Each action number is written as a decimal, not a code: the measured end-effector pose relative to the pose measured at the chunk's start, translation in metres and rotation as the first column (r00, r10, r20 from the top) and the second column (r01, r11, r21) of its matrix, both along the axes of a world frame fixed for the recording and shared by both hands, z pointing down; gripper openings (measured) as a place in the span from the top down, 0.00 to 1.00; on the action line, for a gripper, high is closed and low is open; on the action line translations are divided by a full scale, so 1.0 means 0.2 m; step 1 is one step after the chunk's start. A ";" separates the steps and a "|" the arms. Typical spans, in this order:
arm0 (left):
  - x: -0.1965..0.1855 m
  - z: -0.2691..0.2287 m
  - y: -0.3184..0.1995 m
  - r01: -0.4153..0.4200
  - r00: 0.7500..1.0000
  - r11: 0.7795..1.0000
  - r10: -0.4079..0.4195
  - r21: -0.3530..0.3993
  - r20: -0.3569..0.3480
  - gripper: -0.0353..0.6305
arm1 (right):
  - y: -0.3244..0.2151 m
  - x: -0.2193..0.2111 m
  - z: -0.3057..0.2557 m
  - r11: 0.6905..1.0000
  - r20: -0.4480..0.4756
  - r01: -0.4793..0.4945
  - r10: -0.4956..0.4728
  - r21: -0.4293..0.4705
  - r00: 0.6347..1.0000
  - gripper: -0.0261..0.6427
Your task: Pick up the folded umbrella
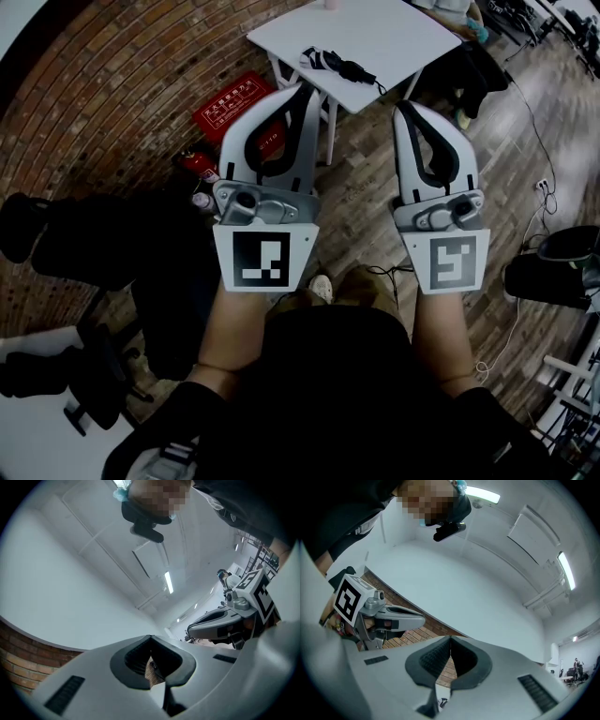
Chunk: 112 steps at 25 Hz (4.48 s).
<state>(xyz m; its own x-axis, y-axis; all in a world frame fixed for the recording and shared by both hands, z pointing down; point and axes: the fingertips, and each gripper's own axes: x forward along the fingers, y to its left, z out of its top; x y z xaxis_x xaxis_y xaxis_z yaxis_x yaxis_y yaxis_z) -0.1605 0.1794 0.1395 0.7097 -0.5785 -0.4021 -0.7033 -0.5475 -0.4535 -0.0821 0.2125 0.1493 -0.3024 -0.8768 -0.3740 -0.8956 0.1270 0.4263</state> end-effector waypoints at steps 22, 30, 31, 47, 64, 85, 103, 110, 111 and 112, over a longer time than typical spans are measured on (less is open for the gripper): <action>-0.02 0.00 -0.22 -0.003 1.000 1.000 0.003 0.004 -0.009 0.93 | -0.23 0.00 -0.01 1.000 0.011 0.013 -0.013 0.004 1.000 0.92; 0.11 0.02 -0.40 0.007 1.000 1.000 -0.008 0.013 0.015 0.93 | -0.40 0.13 0.01 1.000 0.025 0.018 -0.019 0.015 1.000 0.92; 0.13 0.03 -0.43 0.011 1.000 1.000 -0.011 0.017 0.021 0.93 | -0.43 0.15 0.01 1.000 0.028 0.020 -0.020 0.016 0.999 0.92; 0.46 0.04 -0.95 0.076 0.996 0.997 -0.076 -0.005 0.052 0.93 | -0.97 0.50 0.01 0.996 0.063 0.092 -0.092 0.015 0.994 0.92; 0.79 0.07 -1.56 0.149 0.988 0.988 -0.147 -0.030 0.053 0.93 | -1.63 0.82 0.01 0.984 0.052 0.179 -0.178 -0.004 0.983 0.92; 0.96 0.16 -1.80 0.209 0.974 0.977 -0.204 -0.051 0.094 0.93 | -1.91 0.95 0.11 0.961 0.082 0.273 -0.270 -0.034 0.959 0.92; 0.91 0.15 -1.84 0.238 0.968 0.970 -0.233 -0.048 0.096 0.93 | -1.99 0.91 0.16 0.951 0.111 0.302 -0.294 -0.061 0.949 0.92; 0.92 0.19 -1.91 0.218 0.972 0.974 -0.212 -0.060 0.101 0.93 | -2.06 0.91 0.19 0.949 0.121 0.305 -0.294 -0.082 0.948 0.92; 0.92 0.19 -1.93 0.213 0.973 0.975 -0.206 -0.063 0.101 0.93 | -2.07 0.90 0.20 0.947 0.118 0.307 -0.296 -0.089 0.948 0.92; 0.92 0.20 -1.94 0.210 0.974 0.976 -0.202 -0.067 0.103 0.93 | -2.08 0.89 0.20 0.946 0.114 0.311 -0.299 -0.096 0.947 0.92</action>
<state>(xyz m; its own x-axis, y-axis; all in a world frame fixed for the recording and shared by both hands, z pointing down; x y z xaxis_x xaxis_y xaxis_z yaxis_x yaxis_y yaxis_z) 0.0229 -0.2093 0.1797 0.6048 -0.7427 -0.2875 -0.7603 -0.4311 -0.4858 0.0959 -0.2039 0.1900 -0.5290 -0.7860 -0.3201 -0.8428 0.4423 0.3067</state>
